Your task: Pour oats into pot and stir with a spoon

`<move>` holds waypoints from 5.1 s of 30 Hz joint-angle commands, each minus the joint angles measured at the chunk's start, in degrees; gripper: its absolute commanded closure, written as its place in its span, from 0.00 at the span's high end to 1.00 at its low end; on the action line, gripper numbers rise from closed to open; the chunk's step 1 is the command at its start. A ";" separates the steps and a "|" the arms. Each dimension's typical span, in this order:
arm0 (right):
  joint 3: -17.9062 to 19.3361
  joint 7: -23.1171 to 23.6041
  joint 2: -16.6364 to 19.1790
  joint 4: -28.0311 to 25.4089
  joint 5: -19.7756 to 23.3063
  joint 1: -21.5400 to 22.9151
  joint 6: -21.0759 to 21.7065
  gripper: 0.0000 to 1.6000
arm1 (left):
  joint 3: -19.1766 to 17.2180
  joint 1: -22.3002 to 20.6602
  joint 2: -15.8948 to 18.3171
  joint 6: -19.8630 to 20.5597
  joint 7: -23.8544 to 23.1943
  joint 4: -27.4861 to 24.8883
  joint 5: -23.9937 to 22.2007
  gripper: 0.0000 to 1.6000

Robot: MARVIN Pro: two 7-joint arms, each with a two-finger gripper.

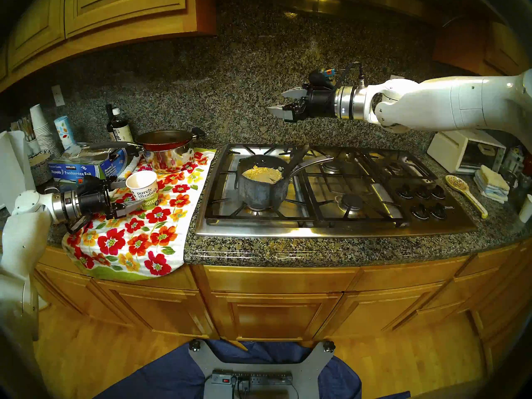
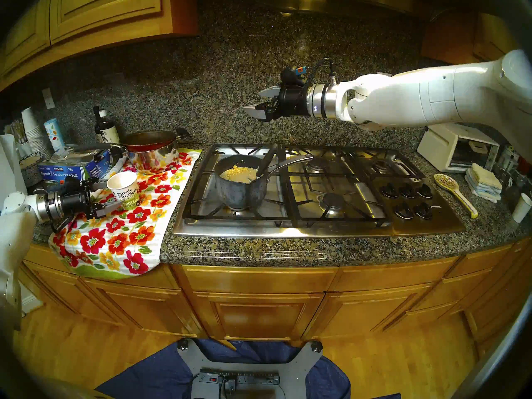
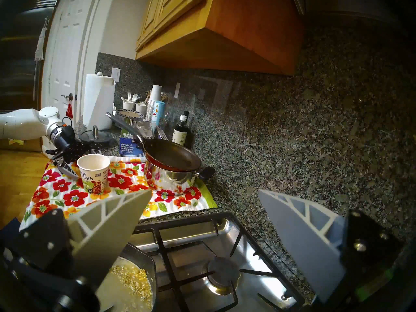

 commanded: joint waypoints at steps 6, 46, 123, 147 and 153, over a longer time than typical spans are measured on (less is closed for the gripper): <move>1.16 0.03 -0.11 0.70 0.22 2.06 -0.24 1.00 | 1.93 -5.98 -1.26 -1.24 0.09 2.78 0.70 1.00; 1.13 0.00 -0.12 0.71 0.21 2.00 -0.29 1.00 | 6.91 -11.14 0.46 -3.53 0.09 -4.78 3.08 0.43; 1.13 0.01 -0.12 0.71 0.22 2.02 -0.28 1.00 | 23.94 -26.72 -11.06 18.56 10.15 -31.59 29.39 0.37; 1.13 0.01 -0.12 0.71 0.22 2.03 -0.28 1.00 | 27.33 -28.41 -14.48 18.89 11.95 -39.48 37.79 0.35; 1.14 0.02 -0.12 0.71 0.22 2.04 -0.27 1.00 | 28.08 -27.36 -14.08 17.59 14.31 -43.75 41.43 0.35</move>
